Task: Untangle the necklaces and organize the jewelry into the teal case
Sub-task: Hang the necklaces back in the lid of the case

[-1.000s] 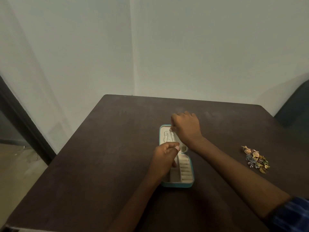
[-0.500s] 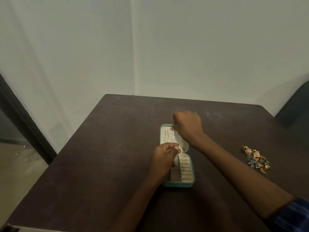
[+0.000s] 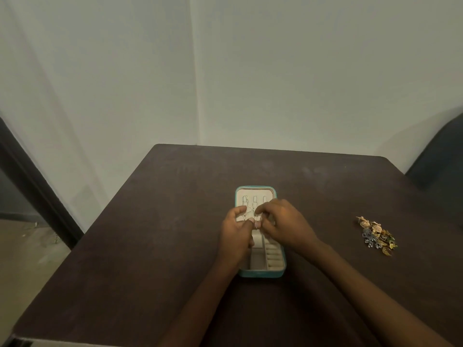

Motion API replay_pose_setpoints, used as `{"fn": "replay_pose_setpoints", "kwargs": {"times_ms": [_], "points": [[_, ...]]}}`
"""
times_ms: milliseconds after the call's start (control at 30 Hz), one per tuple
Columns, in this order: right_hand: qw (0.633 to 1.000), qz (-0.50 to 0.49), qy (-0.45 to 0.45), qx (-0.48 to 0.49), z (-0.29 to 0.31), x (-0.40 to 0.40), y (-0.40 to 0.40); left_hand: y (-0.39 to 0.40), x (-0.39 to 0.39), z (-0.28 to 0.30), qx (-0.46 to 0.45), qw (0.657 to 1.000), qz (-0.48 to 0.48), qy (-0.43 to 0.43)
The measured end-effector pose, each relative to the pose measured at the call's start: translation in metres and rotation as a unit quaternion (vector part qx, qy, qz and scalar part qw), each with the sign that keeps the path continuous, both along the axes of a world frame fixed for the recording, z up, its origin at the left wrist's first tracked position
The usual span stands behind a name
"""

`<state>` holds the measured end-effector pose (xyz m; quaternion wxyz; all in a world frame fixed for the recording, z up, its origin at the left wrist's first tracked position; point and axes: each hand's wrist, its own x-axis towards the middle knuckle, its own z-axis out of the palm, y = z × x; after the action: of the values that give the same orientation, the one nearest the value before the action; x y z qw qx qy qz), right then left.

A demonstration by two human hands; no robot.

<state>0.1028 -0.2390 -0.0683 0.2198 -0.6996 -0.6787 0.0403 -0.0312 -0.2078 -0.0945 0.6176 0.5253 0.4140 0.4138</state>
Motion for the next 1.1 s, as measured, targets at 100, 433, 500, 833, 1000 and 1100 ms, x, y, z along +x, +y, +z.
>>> {"fn": "replay_pose_setpoints", "kwargs": {"times_ms": [100, 433, 500, 833, 1000, 1100], "points": [[0.999, 0.032, 0.010, -0.027, 0.002, -0.001, -0.002, 0.000, -0.001, 0.002, -0.012, 1.000, -0.003, 0.000], [0.997, -0.045, -0.034, 0.048, -0.009, -0.012, -0.008, -0.006, -0.002, 0.015, -0.037, 0.998, -0.036, -0.032], [0.995, -0.043, -0.039, 0.075, -0.009, -0.015, -0.008, -0.008, -0.003, 0.017, -0.024, 0.998, -0.041, -0.030], [0.988, -0.052, -0.085, 0.116, -0.010, -0.015, -0.007, -0.006, -0.001, 0.013, -0.012, 0.999, -0.034, -0.018], [0.993, -0.090, 0.012, 0.080, -0.009, -0.006, -0.003, -0.003, 0.002, 0.003, 0.013, 1.000, -0.007, 0.010], [0.992, -0.106, 0.011, 0.069, -0.008, 0.002, -0.002, -0.002, 0.003, -0.001, 0.043, 0.998, 0.027, 0.043]]}}
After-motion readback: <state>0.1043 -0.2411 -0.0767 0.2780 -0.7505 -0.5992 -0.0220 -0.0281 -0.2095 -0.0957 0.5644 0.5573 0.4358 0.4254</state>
